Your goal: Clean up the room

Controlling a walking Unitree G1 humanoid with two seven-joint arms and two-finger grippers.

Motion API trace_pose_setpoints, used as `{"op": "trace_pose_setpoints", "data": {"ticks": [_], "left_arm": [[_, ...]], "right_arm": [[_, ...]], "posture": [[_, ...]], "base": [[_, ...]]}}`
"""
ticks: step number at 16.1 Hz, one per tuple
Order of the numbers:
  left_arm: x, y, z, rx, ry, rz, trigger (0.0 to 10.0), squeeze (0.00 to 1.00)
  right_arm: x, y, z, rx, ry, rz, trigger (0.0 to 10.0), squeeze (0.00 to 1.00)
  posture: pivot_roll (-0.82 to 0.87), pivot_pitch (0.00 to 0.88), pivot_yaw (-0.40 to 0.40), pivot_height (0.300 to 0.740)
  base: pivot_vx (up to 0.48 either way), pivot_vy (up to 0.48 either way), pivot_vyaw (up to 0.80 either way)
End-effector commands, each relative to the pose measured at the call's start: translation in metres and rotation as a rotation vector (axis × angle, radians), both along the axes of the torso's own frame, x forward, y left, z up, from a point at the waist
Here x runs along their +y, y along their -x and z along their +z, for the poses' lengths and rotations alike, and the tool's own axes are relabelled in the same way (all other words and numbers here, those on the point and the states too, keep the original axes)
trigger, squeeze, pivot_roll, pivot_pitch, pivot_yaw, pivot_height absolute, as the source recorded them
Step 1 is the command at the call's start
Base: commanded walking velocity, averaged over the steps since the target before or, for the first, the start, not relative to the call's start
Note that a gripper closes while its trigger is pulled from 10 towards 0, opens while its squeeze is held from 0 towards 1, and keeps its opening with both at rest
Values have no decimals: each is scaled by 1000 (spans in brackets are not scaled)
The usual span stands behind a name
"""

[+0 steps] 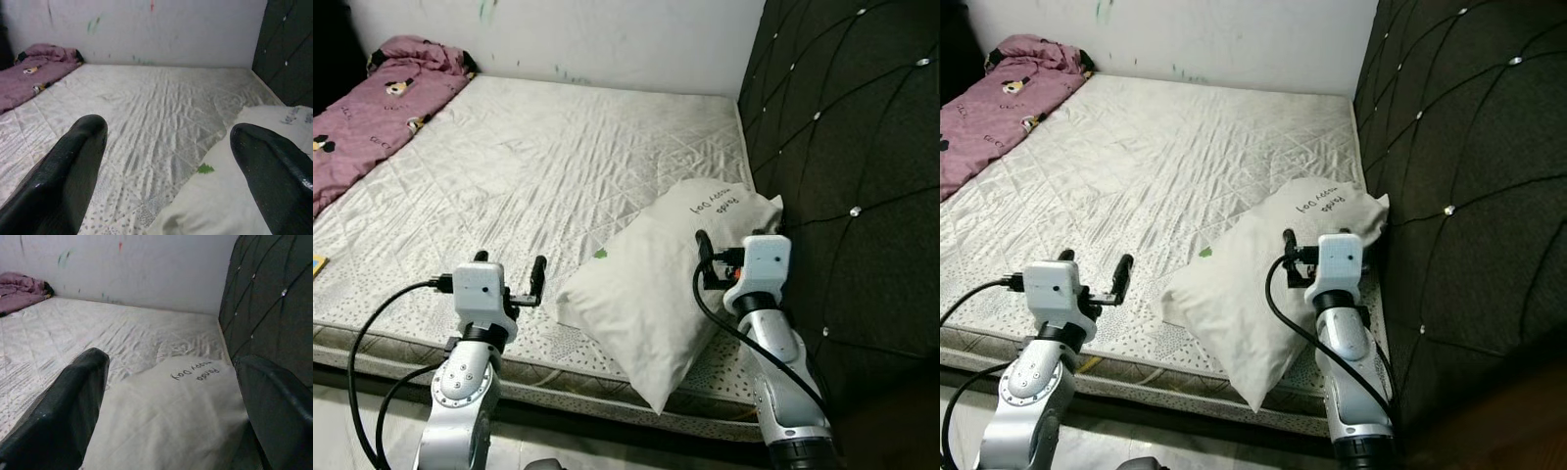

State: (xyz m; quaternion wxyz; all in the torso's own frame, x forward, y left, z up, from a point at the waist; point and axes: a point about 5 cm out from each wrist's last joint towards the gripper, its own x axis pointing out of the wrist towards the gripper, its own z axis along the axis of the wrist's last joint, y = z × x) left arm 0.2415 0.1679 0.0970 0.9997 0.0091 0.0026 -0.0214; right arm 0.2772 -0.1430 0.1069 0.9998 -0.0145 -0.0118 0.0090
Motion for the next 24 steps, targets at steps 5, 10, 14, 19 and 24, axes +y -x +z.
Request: {"op": "trace_pose_setpoints", "data": {"ticks": [5, 10, 14, 19, 24], "left_arm": [[2, 5, 1, 21, 13, -2, 10000, 0], [1, 7, 3, 27, 19, -3, 10000, 0], [-1, 7, 4, 38, 26, -11, 10000, 0], [-2, 7, 2, 51, 38, -19, 10000, 0], [-3, 7, 3, 54, 39, -20, 10000, 0]], "right_arm": [[-2, 3, -4, 31, -15, -25, 10000, 0], [1, 4, -3, 36, -15, -5, 10000, 0], [2, 5, -2, 36, -13, 18, 10000, 0], [6, 5, -2, 43, -14, 46, 10000, 0], [6, 4, -3, 48, -14, 55, 10000, 0]], "posture": [[26, 0, 10, 740], [29, 0, 6, 740], [24, 0, 1, 740], [26, 0, -1, 740], [25, 0, -3, 740]], "base": [[0, 0, -768], [0, 0, 0], [0, 0, 0], [0, 0, 0], [0, 0, 0]]}}
